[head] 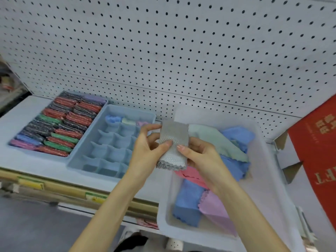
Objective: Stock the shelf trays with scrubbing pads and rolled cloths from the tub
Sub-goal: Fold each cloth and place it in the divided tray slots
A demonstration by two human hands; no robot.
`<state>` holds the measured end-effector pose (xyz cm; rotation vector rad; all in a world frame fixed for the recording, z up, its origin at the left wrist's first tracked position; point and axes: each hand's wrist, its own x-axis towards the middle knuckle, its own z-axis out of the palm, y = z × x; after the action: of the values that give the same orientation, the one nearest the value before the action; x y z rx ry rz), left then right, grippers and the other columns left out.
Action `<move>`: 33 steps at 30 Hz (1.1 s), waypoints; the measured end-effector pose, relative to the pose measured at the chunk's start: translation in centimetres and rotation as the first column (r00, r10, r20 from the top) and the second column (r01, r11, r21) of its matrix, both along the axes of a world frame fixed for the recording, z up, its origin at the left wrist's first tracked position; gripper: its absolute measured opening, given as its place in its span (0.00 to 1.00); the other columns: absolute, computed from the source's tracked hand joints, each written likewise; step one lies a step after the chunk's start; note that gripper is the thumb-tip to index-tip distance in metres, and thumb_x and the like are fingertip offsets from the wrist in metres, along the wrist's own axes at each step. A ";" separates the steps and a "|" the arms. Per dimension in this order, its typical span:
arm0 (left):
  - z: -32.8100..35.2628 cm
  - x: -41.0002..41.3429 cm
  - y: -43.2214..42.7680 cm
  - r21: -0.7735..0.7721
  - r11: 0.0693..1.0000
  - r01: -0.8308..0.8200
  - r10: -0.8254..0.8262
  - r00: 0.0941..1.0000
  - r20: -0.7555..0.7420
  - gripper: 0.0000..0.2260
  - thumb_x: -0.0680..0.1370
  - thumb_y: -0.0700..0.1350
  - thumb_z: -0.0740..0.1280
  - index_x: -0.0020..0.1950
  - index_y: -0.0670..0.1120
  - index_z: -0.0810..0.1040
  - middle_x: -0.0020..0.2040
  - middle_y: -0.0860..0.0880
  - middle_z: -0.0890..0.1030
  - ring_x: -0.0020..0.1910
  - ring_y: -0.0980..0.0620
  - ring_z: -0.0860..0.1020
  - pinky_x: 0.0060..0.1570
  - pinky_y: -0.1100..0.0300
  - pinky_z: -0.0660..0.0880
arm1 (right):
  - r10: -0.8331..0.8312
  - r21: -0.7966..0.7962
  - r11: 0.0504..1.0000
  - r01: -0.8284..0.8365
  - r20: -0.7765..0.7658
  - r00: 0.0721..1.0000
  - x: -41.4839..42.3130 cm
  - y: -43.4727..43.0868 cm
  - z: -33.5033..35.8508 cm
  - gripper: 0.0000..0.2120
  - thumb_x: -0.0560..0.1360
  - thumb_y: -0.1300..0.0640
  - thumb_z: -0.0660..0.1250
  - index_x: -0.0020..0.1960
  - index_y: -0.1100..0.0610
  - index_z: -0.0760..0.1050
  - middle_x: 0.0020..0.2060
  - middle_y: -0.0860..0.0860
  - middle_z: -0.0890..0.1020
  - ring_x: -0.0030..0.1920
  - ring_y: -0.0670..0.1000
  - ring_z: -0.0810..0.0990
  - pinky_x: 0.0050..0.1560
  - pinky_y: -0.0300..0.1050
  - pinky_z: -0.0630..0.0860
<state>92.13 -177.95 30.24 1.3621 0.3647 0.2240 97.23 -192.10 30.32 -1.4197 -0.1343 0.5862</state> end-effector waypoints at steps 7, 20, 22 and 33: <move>0.7 -1.3 8.0 -0.087 0.995 0.042 -0.042 0.999 0.000 0.22 0.74 0.32 0.69 0.63 0.50 0.70 0.53 0.47 0.84 0.44 0.48 0.81 0.42 0.53 0.79 | -0.029 0.100 0.995 0.027 0.020 0.999 -0.9 7.5 0.5 0.10 0.72 0.69 0.66 0.49 0.57 0.81 0.47 0.58 0.85 0.48 0.55 0.83 0.47 0.48 0.79; 1.5 -3.1 19.1 0.082 0.981 0.175 -0.178 0.984 0.031 0.06 0.76 0.33 0.67 0.49 0.42 0.76 0.49 0.49 0.79 0.42 0.55 0.78 0.40 0.62 0.76 | -0.049 -0.049 0.997 0.067 0.311 0.949 -2.8 17.4 1.0 0.07 0.63 0.60 0.73 0.38 0.48 0.82 0.42 0.49 0.83 0.44 0.49 0.80 0.46 0.48 0.77; 1.6 -3.4 20.2 0.001 0.978 0.211 -0.211 0.978 0.002 0.08 0.77 0.31 0.64 0.46 0.42 0.78 0.48 0.48 0.80 0.44 0.52 0.80 0.47 0.57 0.79 | -0.052 -0.065 0.995 0.075 0.310 0.949 -3.2 18.1 1.0 0.13 0.60 0.62 0.75 0.42 0.49 0.81 0.47 0.53 0.83 0.45 0.52 0.80 0.47 0.53 0.78; 1.4 -4.1 23.3 0.155 0.959 0.237 -0.232 0.971 -0.048 0.20 0.72 0.32 0.71 0.58 0.50 0.77 0.54 0.48 0.81 0.50 0.53 0.81 0.48 0.58 0.79 | -0.001 -0.172 0.980 0.098 0.490 0.872 -3.9 21.0 0.8 0.24 0.62 0.71 0.77 0.54 0.53 0.79 0.56 0.50 0.76 0.54 0.43 0.79 0.52 0.35 0.74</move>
<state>88.04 -154.66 31.62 1.5552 0.2094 0.0362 93.29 -171.15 31.14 -1.7357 -0.4533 0.1857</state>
